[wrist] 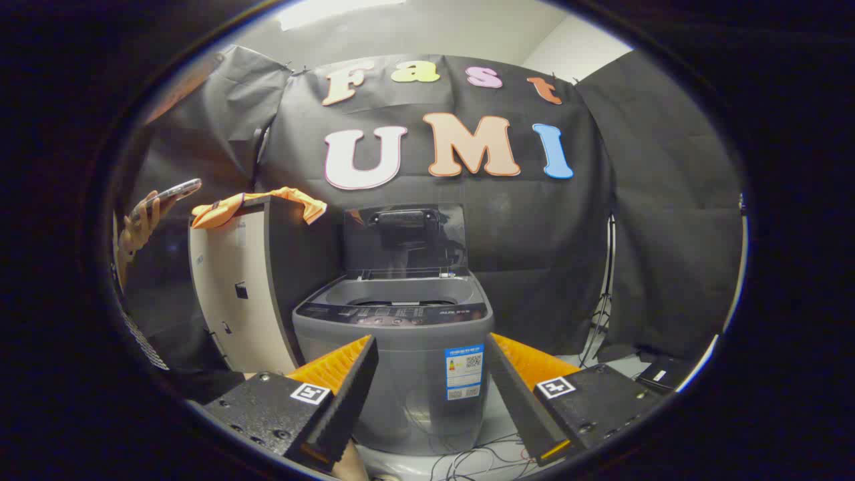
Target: Put the clothes into the washing machine and then close the washing machine lid.
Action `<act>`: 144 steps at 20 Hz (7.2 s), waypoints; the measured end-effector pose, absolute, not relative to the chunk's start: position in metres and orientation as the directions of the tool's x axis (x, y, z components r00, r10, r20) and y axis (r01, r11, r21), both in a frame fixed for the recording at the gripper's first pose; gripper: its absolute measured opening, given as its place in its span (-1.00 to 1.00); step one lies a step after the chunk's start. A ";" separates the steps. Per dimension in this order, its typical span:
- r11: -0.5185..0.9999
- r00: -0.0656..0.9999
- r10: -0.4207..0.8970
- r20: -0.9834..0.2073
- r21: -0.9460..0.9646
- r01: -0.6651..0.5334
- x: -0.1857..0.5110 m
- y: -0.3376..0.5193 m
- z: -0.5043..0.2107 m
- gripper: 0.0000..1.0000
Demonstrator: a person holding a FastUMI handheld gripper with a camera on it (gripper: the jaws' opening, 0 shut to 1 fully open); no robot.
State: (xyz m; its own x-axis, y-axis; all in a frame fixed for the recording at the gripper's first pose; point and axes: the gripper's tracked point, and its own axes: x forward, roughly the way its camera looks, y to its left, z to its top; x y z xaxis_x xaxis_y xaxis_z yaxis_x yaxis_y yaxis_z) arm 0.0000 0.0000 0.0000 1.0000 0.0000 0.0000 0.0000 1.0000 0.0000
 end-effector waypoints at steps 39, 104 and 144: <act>0.987 0.968 0.161 0.193 -0.020 -0.161 0.107 0.174 0.181 0.92; 0.954 0.927 -0.252 -0.278 0.087 0.286 0.318 0.116 0.156 -0.44; 0.995 0.944 -0.083 -0.320 -0.085 0.058 0.412 0.177 0.201 1.00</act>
